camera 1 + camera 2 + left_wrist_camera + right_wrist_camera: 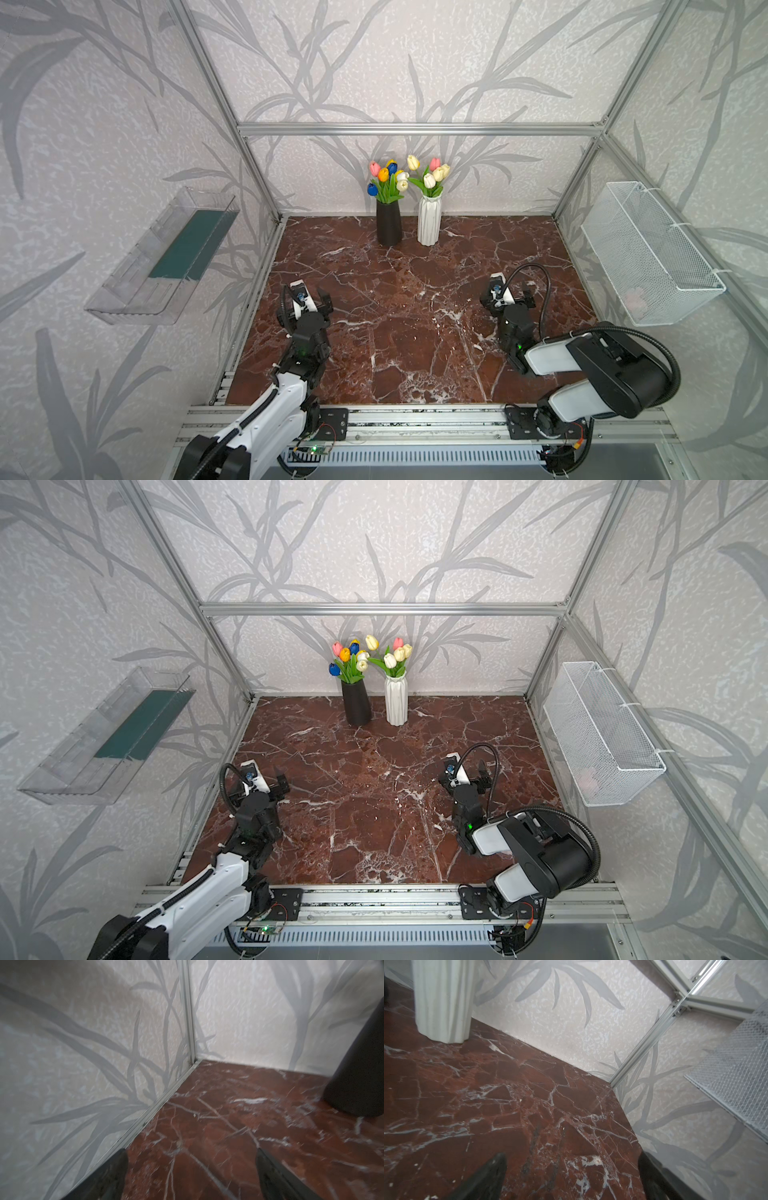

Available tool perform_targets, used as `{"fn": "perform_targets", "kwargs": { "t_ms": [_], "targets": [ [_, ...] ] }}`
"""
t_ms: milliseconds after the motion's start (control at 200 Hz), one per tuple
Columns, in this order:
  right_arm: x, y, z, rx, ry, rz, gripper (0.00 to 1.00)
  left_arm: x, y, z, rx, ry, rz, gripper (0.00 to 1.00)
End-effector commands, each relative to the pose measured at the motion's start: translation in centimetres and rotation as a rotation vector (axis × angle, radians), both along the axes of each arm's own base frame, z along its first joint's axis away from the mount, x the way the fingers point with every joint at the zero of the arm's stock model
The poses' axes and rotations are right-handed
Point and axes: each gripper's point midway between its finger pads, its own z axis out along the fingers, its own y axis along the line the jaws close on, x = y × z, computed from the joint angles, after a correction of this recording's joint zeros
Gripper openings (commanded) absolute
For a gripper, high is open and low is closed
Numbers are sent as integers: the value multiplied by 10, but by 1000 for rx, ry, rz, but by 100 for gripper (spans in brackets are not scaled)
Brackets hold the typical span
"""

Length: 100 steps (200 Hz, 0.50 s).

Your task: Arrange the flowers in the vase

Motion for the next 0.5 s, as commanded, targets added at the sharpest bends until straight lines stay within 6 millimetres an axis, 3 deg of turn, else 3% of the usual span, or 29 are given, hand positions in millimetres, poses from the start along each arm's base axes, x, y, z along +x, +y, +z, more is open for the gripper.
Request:
{"fn": "perform_targets", "kwargs": {
  "t_ms": [0,95,230,340,450,495],
  "targets": [
    [12,5,12,98,-80,58,99,13,-2,1,1,-7,-13,96],
    [18,-2,-2,151,-50,78,99,31,-13,1,9,-46,-104,96],
    [16,-9,-14,274,-15,168,100,39,-12,-3,-43,-166,-165,97],
    [20,11,-22,257,31,303,100,60,-20,-22,-41,-110,-237,99],
    [28,-5,-23,280,43,199,99,81,-48,-34,9,-46,-401,99],
    [36,-15,-26,299,75,135,99,82,-43,-38,-13,-20,-378,99]
  ]
}}
